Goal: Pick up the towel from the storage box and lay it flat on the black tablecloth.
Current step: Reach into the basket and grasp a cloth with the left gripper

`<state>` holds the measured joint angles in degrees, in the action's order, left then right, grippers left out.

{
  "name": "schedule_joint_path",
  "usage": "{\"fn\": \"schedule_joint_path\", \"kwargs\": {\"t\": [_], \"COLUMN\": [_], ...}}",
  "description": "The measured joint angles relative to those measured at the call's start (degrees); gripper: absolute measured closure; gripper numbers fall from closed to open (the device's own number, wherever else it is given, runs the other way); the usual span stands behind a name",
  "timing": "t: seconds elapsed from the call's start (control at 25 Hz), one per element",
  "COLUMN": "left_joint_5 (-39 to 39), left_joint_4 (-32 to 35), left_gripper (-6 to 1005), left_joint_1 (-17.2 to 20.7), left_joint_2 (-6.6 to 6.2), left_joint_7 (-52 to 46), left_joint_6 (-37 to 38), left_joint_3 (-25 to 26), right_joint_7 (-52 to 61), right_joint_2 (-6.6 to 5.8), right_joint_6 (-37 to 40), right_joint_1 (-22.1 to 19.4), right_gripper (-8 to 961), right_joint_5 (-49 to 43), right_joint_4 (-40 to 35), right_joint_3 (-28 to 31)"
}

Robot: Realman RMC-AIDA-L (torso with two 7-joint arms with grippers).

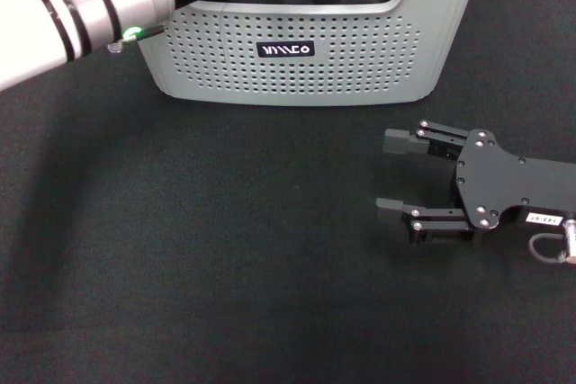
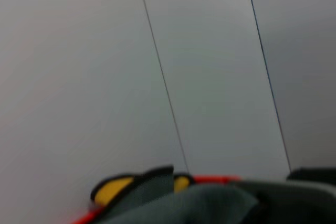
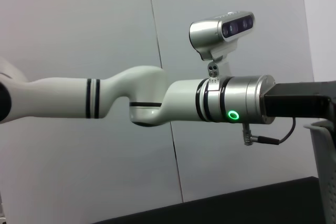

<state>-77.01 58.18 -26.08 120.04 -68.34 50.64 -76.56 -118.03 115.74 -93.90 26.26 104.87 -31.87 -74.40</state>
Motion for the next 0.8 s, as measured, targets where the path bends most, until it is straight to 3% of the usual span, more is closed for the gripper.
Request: {"fn": "schedule_joint_path", "kwargs": {"t": [0.2,0.52,0.72,0.8], "left_joint_5": [-11.8,-22.2,-24.6,-24.7], "left_joint_4": [4.8,7.5,8.1,8.1], "left_gripper": [175,177,179,236], "left_joint_1": [-0.1,-1.0,-0.8,-0.5], "left_joint_2": [0.08,0.11,0.21,0.20], "left_joint_7": [-13.3,-23.8,-26.3,-26.4], "left_joint_6": [-4.0,-15.9,-17.7,-18.5], "left_joint_3": [-1.2,-6.9,-7.2,-7.3], "right_joint_7": [0.0,-0.1,-0.2,-0.3], "right_joint_2": [-0.05,-0.08,-0.08,-0.08], "right_joint_6": [0.1,0.1,0.1,0.0], "right_joint_1": [0.1,0.0,-0.1,-0.1], "right_gripper": [128,128,128,128], "right_joint_5": [0.0,0.0,0.0,0.0], "right_joint_4": [0.0,0.0,0.0,0.0], "right_joint_3": [0.0,0.3,0.2,0.3]}}
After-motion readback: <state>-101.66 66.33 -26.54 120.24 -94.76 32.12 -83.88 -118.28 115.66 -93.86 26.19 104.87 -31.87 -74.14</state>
